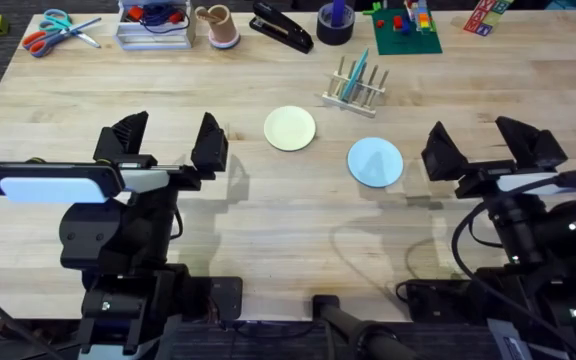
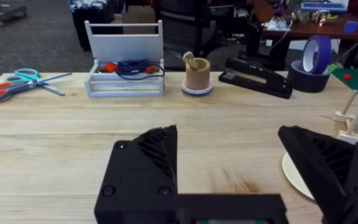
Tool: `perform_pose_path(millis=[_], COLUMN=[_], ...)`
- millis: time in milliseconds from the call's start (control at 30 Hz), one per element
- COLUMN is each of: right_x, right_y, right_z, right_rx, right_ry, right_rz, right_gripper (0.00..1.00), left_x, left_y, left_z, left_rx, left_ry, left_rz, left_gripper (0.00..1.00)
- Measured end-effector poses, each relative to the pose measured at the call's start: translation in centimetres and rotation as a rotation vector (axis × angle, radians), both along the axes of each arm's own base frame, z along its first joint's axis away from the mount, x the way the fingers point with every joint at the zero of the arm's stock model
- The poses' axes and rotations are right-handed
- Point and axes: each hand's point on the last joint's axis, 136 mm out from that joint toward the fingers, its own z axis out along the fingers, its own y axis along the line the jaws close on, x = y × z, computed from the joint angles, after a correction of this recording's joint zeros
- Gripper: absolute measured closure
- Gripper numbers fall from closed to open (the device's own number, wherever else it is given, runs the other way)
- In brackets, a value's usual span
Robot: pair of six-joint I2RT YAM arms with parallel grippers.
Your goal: Pick up the plates from the table one by one and place each into a slot on the dish rack.
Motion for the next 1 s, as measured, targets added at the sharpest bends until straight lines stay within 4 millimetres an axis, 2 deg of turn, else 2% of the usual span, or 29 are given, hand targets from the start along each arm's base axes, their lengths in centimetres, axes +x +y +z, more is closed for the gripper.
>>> perform_pose_path(millis=[233, 267, 467, 533, 633, 767, 1000], right_x=[0.0, 0.1, 0.0, 0.0, -0.1, -0.6, -1.3], right_y=[0.0, 0.1, 0.1, 0.1, 0.1, 0.1, 0.2], right_z=[0.0, 1.1, 3.9, 3.9, 4.3, 6.7, 11.0], right_rx=[0.0, 0.0, 0.001, 0.001, 0.001, 0.001, 0.001], right_ry=[0.0, -0.046, -0.161, -0.159, -0.161, -0.182, -0.127], right_rz=[0.0, 0.004, 0.005, 0.005, 0.005, 0.005, 0.011], right_gripper=[0.007, 0.007, 0.007, 0.007, 0.007, 0.007, 0.007], left_x=[0.0, 0.0, -0.1, -0.2, -0.8, -2.0, -2.8], left_y=[0.0, 0.0, 0.0, 0.0, 0.0, 0.1, 0.4], left_z=[0.0, 0.0, 0.4, 1.3, 3.8, 7.2, 9.3], left_rx=[0.0, 0.0, 0.0, 0.0, 0.0, -0.001, 0.001], left_ry=[0.001, -0.001, -0.006, -0.019, -0.051, -0.073, 0.067], left_rz=[-0.001, -0.001, -0.001, 0.0, 0.0, 0.006, 0.026], left_gripper=[0.008, 0.008, 0.008, 0.008, 0.008, 0.008, 0.009])
